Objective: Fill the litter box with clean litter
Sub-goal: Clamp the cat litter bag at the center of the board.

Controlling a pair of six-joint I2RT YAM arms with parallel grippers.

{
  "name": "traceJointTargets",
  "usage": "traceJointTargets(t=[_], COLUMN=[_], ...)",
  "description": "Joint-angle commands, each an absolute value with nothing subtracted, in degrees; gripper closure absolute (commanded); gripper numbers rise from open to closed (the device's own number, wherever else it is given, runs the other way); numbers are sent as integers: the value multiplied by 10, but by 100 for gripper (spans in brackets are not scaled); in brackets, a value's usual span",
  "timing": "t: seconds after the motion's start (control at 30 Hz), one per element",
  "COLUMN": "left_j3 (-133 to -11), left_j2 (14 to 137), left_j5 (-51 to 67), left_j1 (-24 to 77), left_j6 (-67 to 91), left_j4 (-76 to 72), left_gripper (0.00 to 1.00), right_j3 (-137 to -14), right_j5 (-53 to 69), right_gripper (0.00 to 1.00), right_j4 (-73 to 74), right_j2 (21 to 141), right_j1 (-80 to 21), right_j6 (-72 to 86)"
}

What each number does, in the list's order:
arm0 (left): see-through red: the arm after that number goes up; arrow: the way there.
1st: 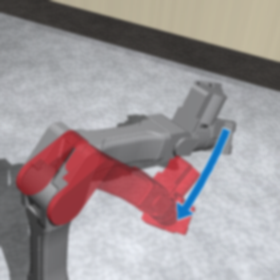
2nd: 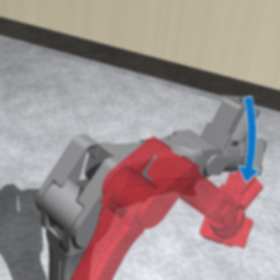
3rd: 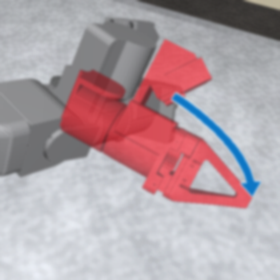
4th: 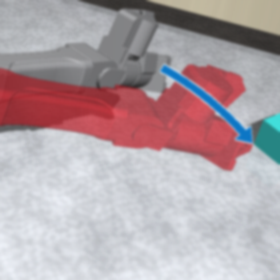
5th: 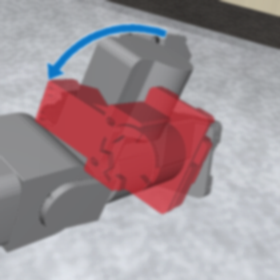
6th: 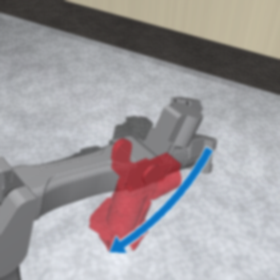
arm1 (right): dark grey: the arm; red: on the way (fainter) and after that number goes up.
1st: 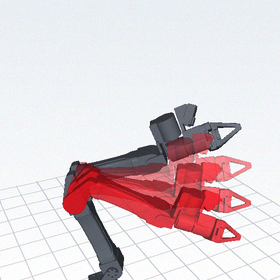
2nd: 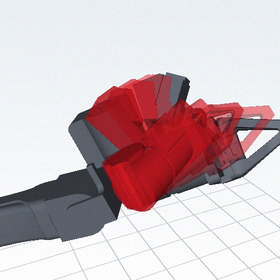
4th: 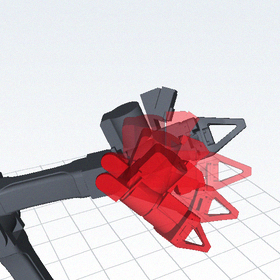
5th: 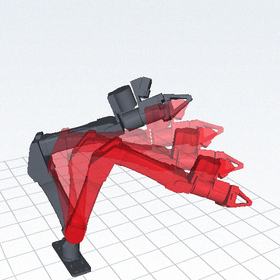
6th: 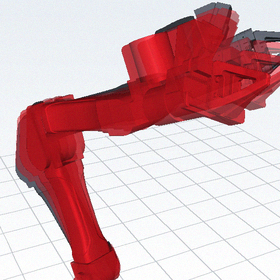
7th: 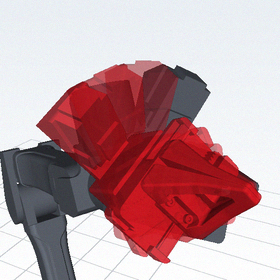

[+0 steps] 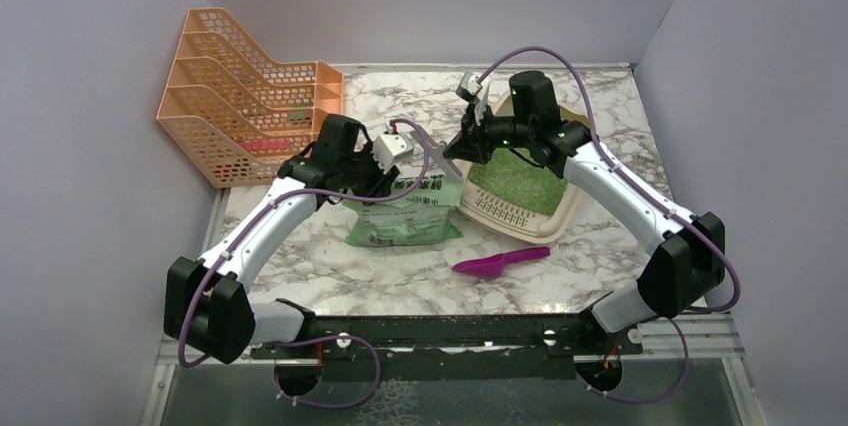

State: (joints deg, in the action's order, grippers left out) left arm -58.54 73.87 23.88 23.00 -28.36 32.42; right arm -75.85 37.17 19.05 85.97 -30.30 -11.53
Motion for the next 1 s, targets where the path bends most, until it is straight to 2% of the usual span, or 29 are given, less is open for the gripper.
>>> traceJointTargets(t=[0.0,0.27,0.57,0.73,0.77,0.97], left_j3=[-577,-583,-578,-582,-587,-581], left_j2=[721,726,712,708,705,697], left_j5=[220,222,226,220,202,193], left_j1=[229,230,229,229,230,230], left_j6=[-284,-286,-299,-303,-300,-296], left_j4=[312,311,311,312,311,311], left_gripper=[61,73,79,89,94,95], right_j3=[-778,-777,-830,-871,-885,-913], right_j5=[443,522,521,540,530,476], right_gripper=[98,99,99,99,99,99], right_j4=[144,144,209,302,381,459], right_j2=[867,886,936,964,982,995], right_j1=[-303,-303,-304,-304,-303,-304], right_j6=[-177,-254,-331,-385,-419,-453])
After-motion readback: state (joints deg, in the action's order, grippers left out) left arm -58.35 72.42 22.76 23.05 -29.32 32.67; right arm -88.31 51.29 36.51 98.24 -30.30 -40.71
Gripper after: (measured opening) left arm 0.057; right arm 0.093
